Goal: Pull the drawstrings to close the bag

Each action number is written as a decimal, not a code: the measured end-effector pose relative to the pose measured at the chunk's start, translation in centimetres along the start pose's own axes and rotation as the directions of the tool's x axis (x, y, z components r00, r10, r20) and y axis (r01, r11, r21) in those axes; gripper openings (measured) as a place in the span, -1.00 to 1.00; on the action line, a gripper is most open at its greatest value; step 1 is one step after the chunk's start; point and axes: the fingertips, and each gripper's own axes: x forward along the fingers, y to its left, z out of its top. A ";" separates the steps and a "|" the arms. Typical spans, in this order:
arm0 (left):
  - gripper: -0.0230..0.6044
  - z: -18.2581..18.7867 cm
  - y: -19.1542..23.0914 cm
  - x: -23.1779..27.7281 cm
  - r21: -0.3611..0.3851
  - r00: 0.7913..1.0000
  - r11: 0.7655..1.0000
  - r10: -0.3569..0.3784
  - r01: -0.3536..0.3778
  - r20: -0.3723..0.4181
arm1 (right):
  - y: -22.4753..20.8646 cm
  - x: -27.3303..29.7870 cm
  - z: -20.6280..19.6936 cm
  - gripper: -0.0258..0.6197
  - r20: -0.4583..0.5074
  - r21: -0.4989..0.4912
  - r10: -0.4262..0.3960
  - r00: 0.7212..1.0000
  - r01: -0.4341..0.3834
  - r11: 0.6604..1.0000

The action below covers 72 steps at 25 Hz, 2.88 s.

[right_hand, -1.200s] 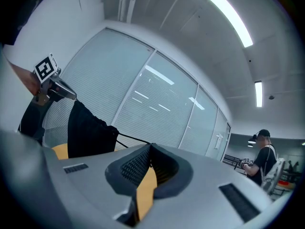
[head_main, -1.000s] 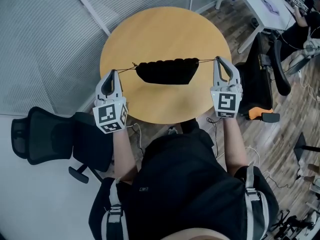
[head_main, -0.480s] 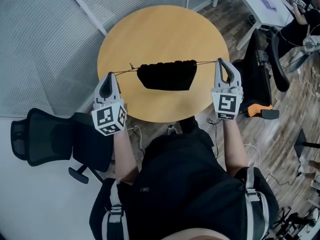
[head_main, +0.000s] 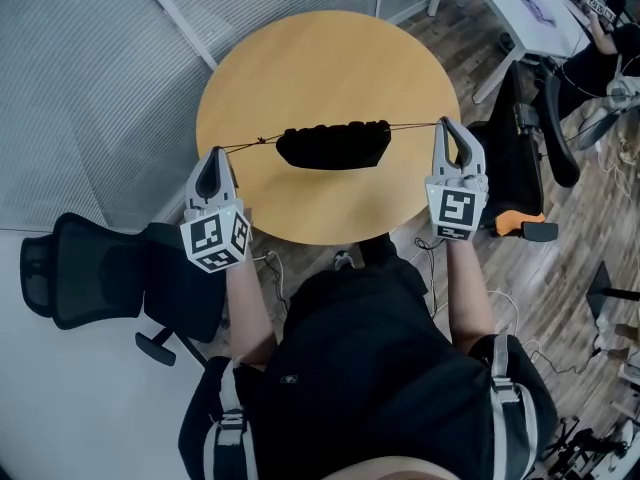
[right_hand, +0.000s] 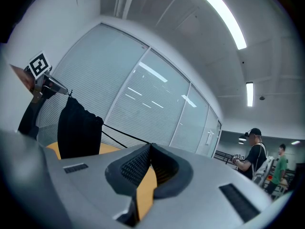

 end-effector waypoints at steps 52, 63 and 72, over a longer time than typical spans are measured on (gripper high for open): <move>-0.87 -2.5 5.1 -0.5 -0.168 0.992 0.978 0.118 -0.122 -0.036 | -1.6 -0.4 -2.2 -0.74 -0.042 0.058 -0.093 0.995 0.095 0.994; -0.87 -2.8 5.2 -0.5 -0.167 0.991 0.977 0.130 -0.135 -0.039 | -2.3 -0.8 -3.0 -0.74 -0.048 0.073 -0.109 0.993 0.112 0.991; -0.87 -2.9 5.3 -0.3 -0.173 0.990 0.974 0.138 -0.143 -0.041 | -2.6 -0.6 -3.7 -0.74 -0.059 0.091 -0.112 0.992 0.117 0.989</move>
